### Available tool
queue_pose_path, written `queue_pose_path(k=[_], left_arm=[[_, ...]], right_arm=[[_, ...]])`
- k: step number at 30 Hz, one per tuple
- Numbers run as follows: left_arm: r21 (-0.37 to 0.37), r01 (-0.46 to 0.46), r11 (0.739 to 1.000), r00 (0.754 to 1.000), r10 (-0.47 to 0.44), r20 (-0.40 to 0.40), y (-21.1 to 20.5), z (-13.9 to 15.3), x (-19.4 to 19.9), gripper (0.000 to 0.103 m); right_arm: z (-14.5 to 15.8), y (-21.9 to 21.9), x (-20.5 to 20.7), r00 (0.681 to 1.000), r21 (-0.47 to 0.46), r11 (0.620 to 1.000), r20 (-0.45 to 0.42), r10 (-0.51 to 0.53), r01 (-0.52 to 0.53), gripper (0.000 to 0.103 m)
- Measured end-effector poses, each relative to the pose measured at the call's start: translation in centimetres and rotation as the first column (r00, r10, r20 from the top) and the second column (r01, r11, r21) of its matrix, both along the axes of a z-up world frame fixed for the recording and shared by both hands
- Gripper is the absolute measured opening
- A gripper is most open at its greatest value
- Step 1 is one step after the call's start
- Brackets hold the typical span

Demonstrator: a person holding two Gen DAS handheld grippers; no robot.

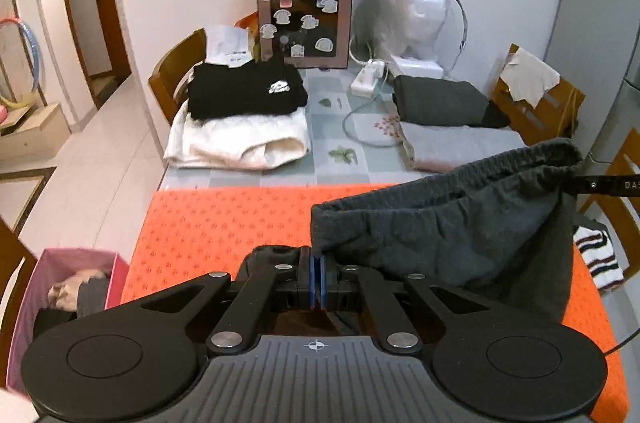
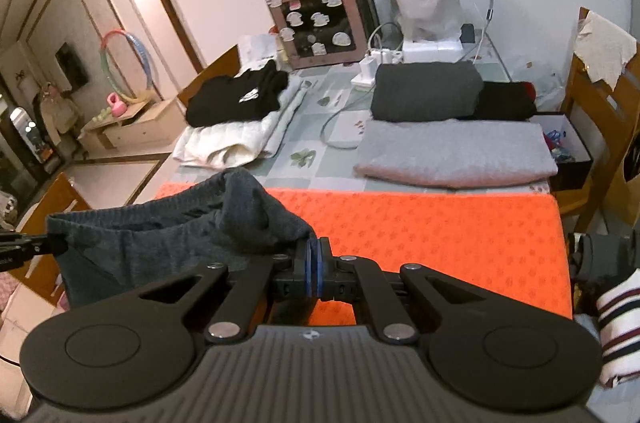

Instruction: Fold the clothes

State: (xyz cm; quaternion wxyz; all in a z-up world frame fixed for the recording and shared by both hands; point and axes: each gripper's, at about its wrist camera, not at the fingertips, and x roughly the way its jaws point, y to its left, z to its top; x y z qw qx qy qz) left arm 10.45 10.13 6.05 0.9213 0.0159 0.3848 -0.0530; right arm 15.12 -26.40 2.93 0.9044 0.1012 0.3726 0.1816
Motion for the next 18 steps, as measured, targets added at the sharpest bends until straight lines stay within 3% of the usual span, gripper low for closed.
queue_pose_path(k=[8,14,18], left_arm=[[-0.03,0.032,0.999,0.999,-0.033,-0.04,-1.4,-3.8,7.7,0.006],[-0.027,0.054,0.998,0.993,-0.057,-0.108,-1.2,-7.1,8.9,0.008],[-0.025,0.026,0.999,0.991,-0.029,-0.128,0.2,-9.0,8.6,0.023]], right_arm=[[-5.1,-0.7,7.5,0.994,-0.068,0.994,-0.07,-0.09,0.085,0.004],[-9.3,-0.6,9.6,0.984,-0.163,0.98,-0.12,-0.134,0.113,0.012],[-9.3,-0.3,8.1,0.985,-0.153,0.983,-0.128,-0.117,0.097,0.023]])
